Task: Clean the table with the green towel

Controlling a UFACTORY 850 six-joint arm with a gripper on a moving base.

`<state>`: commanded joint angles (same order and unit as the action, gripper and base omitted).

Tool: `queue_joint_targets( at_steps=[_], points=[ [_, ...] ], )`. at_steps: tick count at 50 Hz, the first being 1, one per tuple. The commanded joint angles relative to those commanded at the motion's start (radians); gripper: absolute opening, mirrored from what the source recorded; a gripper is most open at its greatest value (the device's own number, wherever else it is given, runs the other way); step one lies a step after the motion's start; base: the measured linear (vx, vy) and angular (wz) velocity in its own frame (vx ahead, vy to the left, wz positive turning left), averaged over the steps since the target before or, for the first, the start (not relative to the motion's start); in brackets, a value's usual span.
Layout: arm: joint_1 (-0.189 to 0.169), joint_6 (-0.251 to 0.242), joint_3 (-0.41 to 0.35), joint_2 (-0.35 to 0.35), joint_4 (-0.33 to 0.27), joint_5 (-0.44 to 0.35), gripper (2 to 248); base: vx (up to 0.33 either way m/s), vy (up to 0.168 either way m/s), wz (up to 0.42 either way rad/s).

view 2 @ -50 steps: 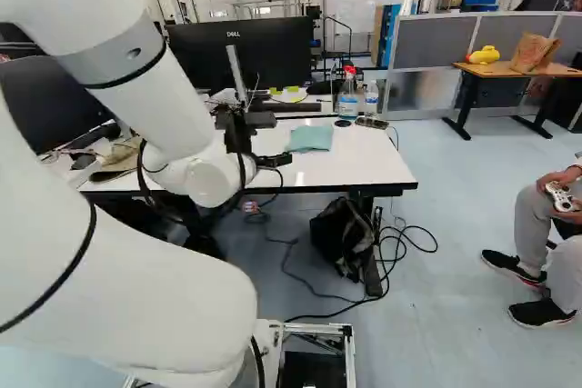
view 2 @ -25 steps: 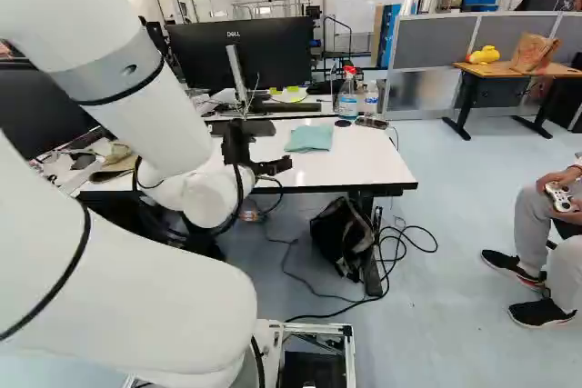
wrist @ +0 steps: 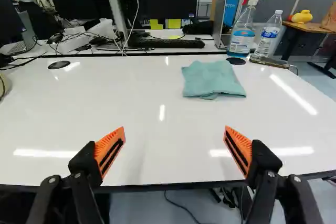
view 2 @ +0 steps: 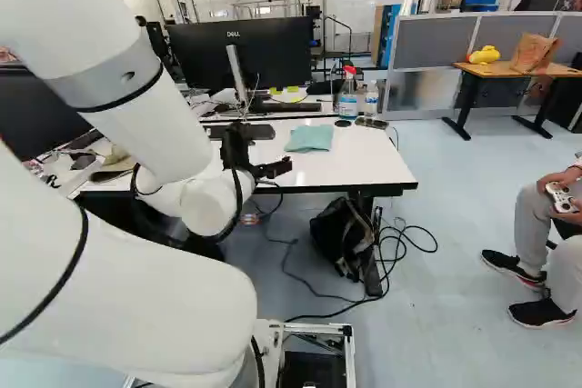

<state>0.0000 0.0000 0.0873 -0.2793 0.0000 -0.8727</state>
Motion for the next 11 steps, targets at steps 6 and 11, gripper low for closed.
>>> queue_joint_targets(
  at_steps=[6, 11],
  points=[
    [0.000, 0.000, 0.000, 0.000, 0.000, 0.000, 247, 0.000, 0.000, 0.000],
    [0.000, 0.000, 0.000, 0.000, 0.000, 0.000, 247, 0.000, 0.000, 0.000]
  ],
)
